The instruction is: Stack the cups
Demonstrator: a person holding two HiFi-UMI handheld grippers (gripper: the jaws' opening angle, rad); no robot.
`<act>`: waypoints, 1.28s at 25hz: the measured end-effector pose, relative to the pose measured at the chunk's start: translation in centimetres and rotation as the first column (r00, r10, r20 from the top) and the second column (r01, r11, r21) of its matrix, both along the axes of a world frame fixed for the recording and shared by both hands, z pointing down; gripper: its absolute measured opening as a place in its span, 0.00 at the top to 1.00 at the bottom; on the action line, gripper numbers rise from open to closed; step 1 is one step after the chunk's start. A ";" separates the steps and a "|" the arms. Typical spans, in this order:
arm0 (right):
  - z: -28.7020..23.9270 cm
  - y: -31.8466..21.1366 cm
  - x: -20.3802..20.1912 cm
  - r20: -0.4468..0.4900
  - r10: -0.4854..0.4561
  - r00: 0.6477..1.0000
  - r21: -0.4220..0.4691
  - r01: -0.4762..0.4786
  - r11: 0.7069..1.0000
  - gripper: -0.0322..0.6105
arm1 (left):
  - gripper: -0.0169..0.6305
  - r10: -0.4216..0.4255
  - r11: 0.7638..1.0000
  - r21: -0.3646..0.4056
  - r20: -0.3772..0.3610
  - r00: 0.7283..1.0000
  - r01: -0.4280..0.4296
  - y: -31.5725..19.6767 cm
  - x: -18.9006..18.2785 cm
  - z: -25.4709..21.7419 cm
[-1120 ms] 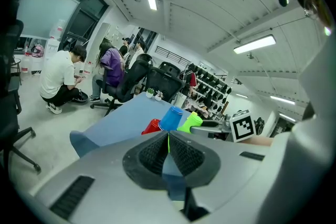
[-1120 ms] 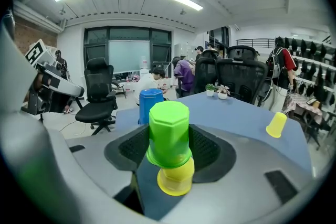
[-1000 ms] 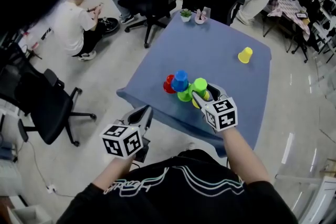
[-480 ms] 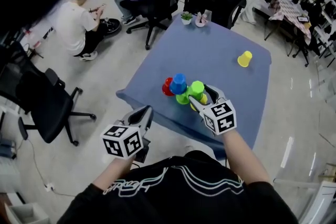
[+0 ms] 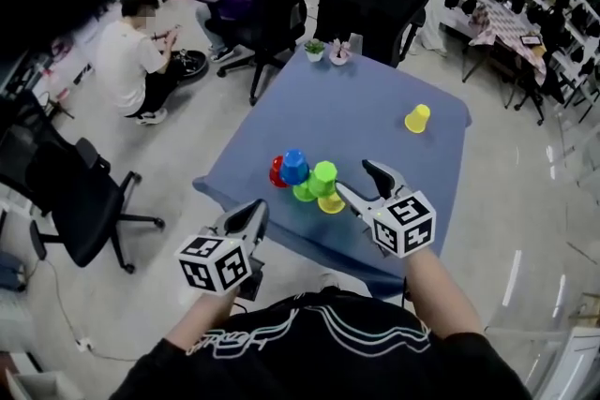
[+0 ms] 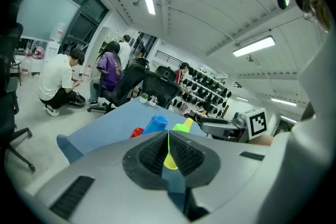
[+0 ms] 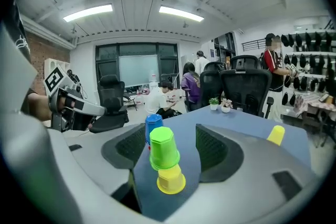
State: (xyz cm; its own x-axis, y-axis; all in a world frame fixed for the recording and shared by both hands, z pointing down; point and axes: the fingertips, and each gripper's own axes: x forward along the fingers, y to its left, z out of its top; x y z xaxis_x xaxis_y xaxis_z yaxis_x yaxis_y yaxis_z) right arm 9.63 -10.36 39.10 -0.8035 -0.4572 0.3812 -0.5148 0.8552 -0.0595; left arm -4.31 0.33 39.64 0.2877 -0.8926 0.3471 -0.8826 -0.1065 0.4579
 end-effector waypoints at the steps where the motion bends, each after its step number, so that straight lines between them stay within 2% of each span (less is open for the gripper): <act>1: -0.5 -0.3 0.7 0.002 0.002 1.000 0.006 -0.002 1.000 0.49 | 0.93 0.005 1.000 0.004 0.000 1.000 -0.005 -0.3 0.6 -0.3; 11: -3.0 -5.2 8.7 0.027 0.097 0.995 0.046 -0.098 0.994 0.49 | 0.93 0.049 0.998 0.025 0.009 0.999 -0.049 -3.9 7.1 -2.3; 19: -3.6 -12.1 15.9 -0.011 0.200 0.980 0.097 -0.198 0.975 0.49 | 0.93 0.054 0.998 0.032 0.036 0.998 -0.055 -7.1 11.2 -3.6; 25: -1.6 -17.9 19.5 -0.059 0.272 0.960 0.138 -0.262 0.955 0.49 | 0.93 0.050 0.996 0.071 0.057 0.997 -0.054 -9.7 12.8 -5.0; 32: 3.6 -24.0 21.0 -0.099 0.325 0.941 0.104 -0.315 0.943 0.49 | 0.93 0.038 0.997 0.064 0.064 0.997 -0.042 -12.3 13.5 -5.3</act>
State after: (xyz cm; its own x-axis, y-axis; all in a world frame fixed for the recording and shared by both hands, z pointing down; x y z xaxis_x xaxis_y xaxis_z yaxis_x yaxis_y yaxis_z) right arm 30.64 -34.32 42.68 -0.5631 -0.7179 0.4092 -0.7611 0.6435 0.0814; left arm 9.23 -12.00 34.38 0.3035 -0.9021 0.3067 -0.9037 -0.1705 0.3928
